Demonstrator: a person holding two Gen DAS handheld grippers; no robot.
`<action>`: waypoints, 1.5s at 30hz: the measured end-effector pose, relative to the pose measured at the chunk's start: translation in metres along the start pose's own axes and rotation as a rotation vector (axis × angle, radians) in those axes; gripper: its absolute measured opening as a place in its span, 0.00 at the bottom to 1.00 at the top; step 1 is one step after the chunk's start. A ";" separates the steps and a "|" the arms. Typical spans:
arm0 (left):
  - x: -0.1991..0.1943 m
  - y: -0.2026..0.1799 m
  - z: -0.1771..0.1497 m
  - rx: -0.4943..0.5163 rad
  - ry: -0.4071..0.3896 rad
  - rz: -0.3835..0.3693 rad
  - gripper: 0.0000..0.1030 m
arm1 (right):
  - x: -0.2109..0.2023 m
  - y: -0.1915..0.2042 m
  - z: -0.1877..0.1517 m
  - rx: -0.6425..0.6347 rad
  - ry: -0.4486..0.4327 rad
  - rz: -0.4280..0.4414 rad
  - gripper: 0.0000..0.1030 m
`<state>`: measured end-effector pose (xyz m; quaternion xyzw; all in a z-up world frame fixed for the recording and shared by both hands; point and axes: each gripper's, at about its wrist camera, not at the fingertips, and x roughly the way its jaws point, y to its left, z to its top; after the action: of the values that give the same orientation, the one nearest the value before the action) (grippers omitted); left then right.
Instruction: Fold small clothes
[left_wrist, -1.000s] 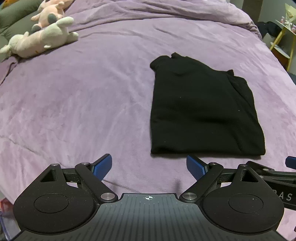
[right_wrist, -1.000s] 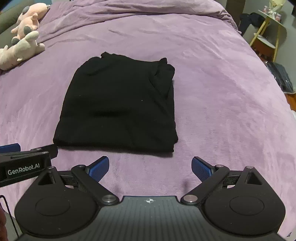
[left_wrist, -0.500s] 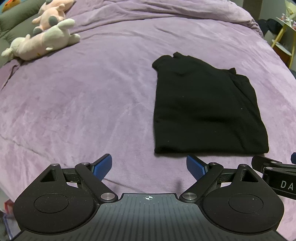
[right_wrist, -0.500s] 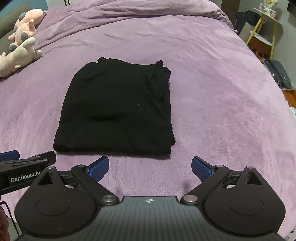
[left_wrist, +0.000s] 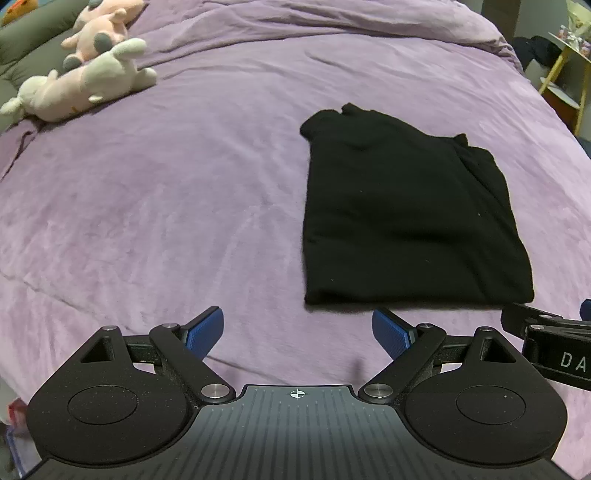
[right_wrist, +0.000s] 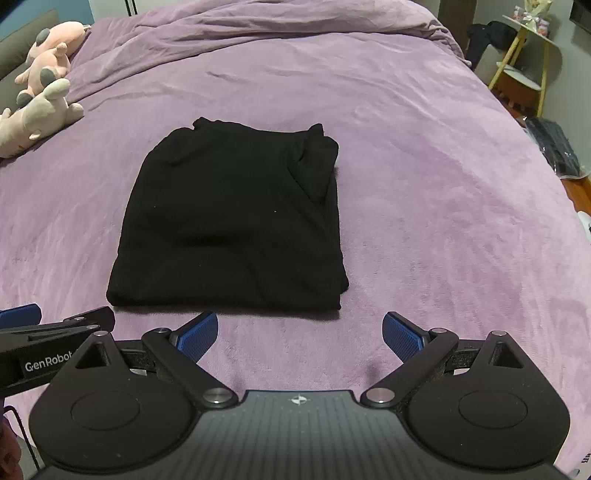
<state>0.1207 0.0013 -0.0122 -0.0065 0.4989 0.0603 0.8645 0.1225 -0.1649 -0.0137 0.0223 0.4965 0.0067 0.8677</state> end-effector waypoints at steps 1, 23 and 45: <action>0.000 0.000 0.000 0.001 0.000 -0.001 0.89 | 0.000 0.000 0.000 0.000 -0.001 0.000 0.93; -0.003 -0.004 0.000 0.019 -0.006 -0.001 0.89 | -0.001 -0.001 0.002 0.003 -0.006 -0.002 0.93; -0.004 -0.005 0.003 0.021 -0.011 -0.007 0.89 | -0.002 -0.002 0.005 0.001 -0.008 0.002 0.93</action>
<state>0.1219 -0.0041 -0.0079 0.0012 0.4948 0.0522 0.8674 0.1263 -0.1674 -0.0097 0.0233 0.4930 0.0074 0.8697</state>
